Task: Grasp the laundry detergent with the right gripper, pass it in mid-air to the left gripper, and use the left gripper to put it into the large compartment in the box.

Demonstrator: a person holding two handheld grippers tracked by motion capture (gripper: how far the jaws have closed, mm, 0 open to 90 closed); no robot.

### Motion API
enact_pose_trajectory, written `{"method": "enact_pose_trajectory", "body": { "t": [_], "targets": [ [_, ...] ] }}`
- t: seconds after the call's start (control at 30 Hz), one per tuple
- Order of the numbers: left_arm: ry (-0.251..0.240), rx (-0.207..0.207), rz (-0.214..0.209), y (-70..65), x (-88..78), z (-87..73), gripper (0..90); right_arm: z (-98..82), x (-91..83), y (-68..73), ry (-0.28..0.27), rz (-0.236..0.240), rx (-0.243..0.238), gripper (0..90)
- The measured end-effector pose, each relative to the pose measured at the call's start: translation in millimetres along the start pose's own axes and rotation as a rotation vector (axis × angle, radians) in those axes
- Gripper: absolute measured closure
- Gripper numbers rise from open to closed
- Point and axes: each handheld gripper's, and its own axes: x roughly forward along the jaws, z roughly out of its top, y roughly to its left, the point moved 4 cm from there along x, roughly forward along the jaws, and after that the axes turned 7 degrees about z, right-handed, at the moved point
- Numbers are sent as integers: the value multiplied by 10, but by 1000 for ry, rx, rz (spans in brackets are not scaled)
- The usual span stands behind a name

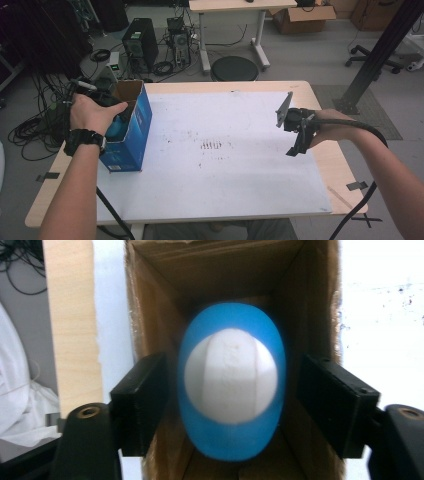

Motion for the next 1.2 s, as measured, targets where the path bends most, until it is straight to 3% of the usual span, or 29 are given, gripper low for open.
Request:
{"method": "enact_pose_trajectory", "body": {
  "t": [0.2,0.33,0.47,0.57,0.6,0.7,0.77,0.87,0.9,0.93,0.97,1.07,1.2],
  "targets": [
    [-33,21,12,-6,-195,24,248,8,-29,8,-12,-3,-6,107],
    [-74,70,-1,-105,-410,20,214,41,-49,20,-26,-6,1,102],
    [-101,108,-6,-193,-516,37,190,77,-63,35,-44,-7,0,100],
    [-138,153,-41,-365,-626,53,183,129,-85,74,-56,-7,3,98],
    [-138,153,-41,-365,-626,53,177,129,-85,74,-56,-7,3,98],
    [-153,226,-53,-574,-680,61,156,181,-93,97,-72,-4,-2,88],
    [-156,243,-58,-631,-681,61,148,192,-92,102,-75,-2,-3,88],
    [-167,288,-76,-799,-661,56,134,221,-82,116,-80,1,-8,87],
    [-166,311,-95,-913,-628,39,123,236,-73,122,-82,5,-10,85],
    [-166,311,-95,-913,-628,39,122,236,-73,122,-82,5,-10,85],
    [-165,344,-111,-1021,-592,20,121,246,-70,131,-83,9,-17,83],
    [-164,374,-118,-1122,-562,-2,102,255,-69,132,-90,11,-16,82],
    [-168,426,-159,-1322,-524,-61,91,271,-59,117,-95,17,-22,79]
  ]
}}
